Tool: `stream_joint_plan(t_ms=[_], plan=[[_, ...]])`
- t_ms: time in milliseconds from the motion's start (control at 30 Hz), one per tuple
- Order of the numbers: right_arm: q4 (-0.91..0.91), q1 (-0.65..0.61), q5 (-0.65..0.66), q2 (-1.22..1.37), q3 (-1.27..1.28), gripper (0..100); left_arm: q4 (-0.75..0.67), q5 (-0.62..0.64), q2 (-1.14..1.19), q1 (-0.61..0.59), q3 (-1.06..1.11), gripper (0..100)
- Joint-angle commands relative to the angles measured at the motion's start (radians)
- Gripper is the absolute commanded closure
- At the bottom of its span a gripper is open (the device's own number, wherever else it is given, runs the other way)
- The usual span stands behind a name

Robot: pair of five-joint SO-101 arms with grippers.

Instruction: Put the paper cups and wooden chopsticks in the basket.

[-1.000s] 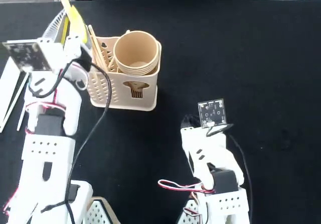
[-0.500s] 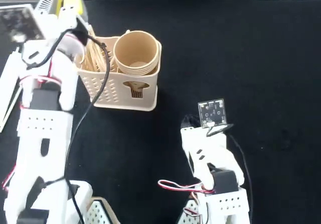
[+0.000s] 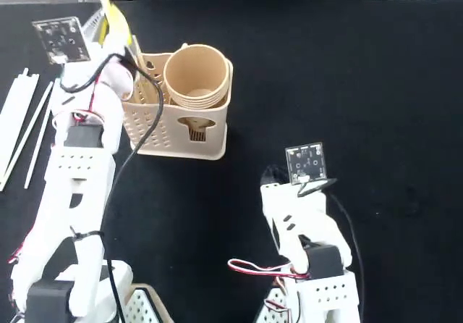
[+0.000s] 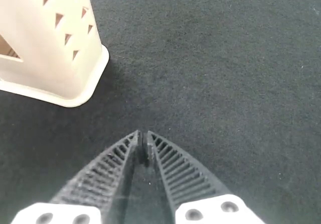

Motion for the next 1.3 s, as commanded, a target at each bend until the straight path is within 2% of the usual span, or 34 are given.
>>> stream_joint_plan(t_ms=[0, 133, 300, 433, 500, 600, 767, 833, 1000, 1267], plan=[[-0.005, 0.011, 0.011, -0.012, -0.001, 98.3, 0.184, 0.0, -0.12, 0.024, -0.001, 95], [-0.006, 0.011, 0.011, -0.012, -0.001, 98.3, 0.365, 0.006, -0.264, 0.059, -0.001, 83], [-0.003, 0.012, 0.011, -0.012, -0.001, 98.3, 0.508, 0.0, -0.411, 0.056, -0.001, 83], [-0.002, 0.012, 0.011, -0.012, -0.001, 98.3, 0.537, 0.0, -0.437, -0.016, 0.001, 83], [-0.002, 0.012, 0.011, -0.012, -0.001, 98.3, 0.611, -0.011, -0.443, -0.076, -0.019, 83], [-0.002, 0.012, 0.011, -0.012, -0.001, 98.3, 0.833, -0.107, -0.428, -0.174, -0.128, 83], [-0.003, 0.012, 0.011, -0.012, -0.001, 98.3, 1.272, -0.402, -0.282, -0.331, -0.266, 83], [-0.002, 0.012, 0.011, -0.012, -0.001, 98.3, 1.367, -0.505, -0.19, -0.383, -0.285, 83], [0.0, 0.012, 0.011, -0.012, -0.001, 98.3, 1.376, -0.632, 0.041, -0.484, -0.269, 83], [0.0, 0.012, 0.011, -0.012, -0.001, 98.5, 1.149, -0.81, 0.322, -0.535, -0.176, 83]])
